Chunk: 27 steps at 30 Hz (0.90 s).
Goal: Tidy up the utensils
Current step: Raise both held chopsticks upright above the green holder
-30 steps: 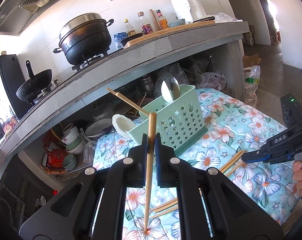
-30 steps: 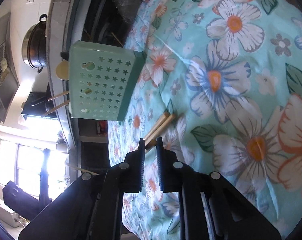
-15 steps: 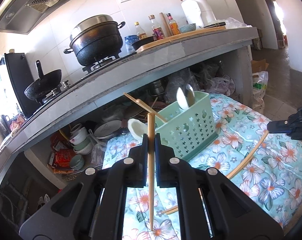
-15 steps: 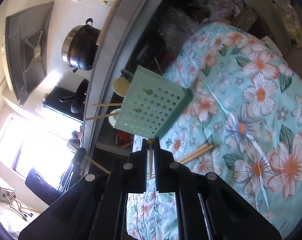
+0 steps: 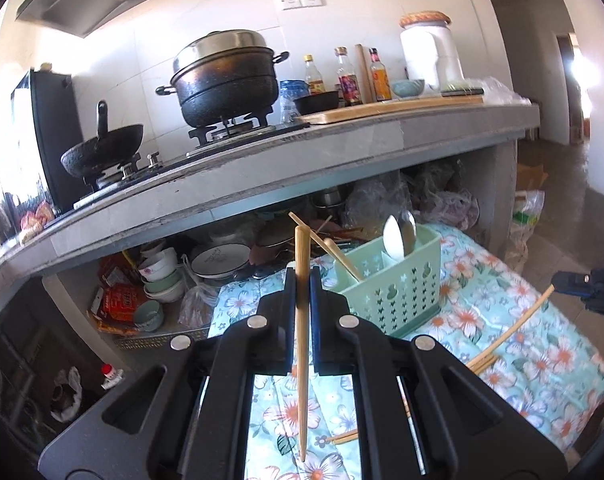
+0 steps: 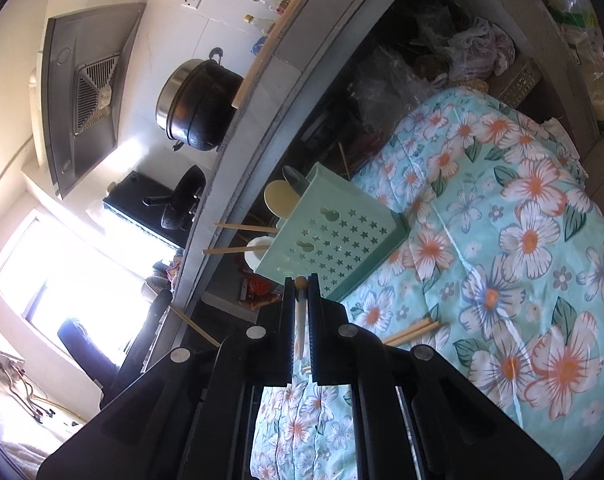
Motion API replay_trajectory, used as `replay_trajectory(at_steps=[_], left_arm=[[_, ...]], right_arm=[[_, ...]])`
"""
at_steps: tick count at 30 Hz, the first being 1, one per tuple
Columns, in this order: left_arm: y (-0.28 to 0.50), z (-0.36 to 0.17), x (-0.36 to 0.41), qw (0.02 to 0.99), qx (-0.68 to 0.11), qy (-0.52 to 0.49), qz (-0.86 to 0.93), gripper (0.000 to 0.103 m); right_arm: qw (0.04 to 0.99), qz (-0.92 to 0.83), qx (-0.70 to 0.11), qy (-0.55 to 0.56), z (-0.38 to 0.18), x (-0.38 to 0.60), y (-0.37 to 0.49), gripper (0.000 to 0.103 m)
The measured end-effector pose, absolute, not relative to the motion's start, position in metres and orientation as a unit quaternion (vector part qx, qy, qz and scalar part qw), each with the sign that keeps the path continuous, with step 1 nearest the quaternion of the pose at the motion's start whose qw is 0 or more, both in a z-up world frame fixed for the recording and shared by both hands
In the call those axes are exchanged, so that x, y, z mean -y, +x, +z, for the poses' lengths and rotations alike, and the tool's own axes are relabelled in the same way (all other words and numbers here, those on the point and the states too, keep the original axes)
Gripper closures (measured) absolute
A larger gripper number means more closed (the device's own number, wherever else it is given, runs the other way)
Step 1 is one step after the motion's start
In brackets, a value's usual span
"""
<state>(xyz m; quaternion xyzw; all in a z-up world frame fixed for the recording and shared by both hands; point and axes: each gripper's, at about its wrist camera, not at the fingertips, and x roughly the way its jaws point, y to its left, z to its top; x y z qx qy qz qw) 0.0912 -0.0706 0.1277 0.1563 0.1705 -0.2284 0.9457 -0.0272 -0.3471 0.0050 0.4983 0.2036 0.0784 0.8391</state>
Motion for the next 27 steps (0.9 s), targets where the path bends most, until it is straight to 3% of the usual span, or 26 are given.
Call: replay_trajectory(at_steps=[9,19,27], left_arm=[[0.112,0.152,0.059,0.947,-0.174,0.06,-0.265,0.098],[0.16,0.213,0.073,0.941,-0.113,-0.07,-0.311,0.098],[0.218,0.205,0.109,0.952,-0.103,-0.102,-0.271,0.098]], right_arm=[[0.848,0.061,-0.178,0.495,0.014,0.367,-0.038,0.097],[0.851,0.039,-0.171,0.495,0.016,0.378,-0.041,0.097],[0.851,0.033,-0.176,0.494,0.015,0.379,-0.036,0.097]])
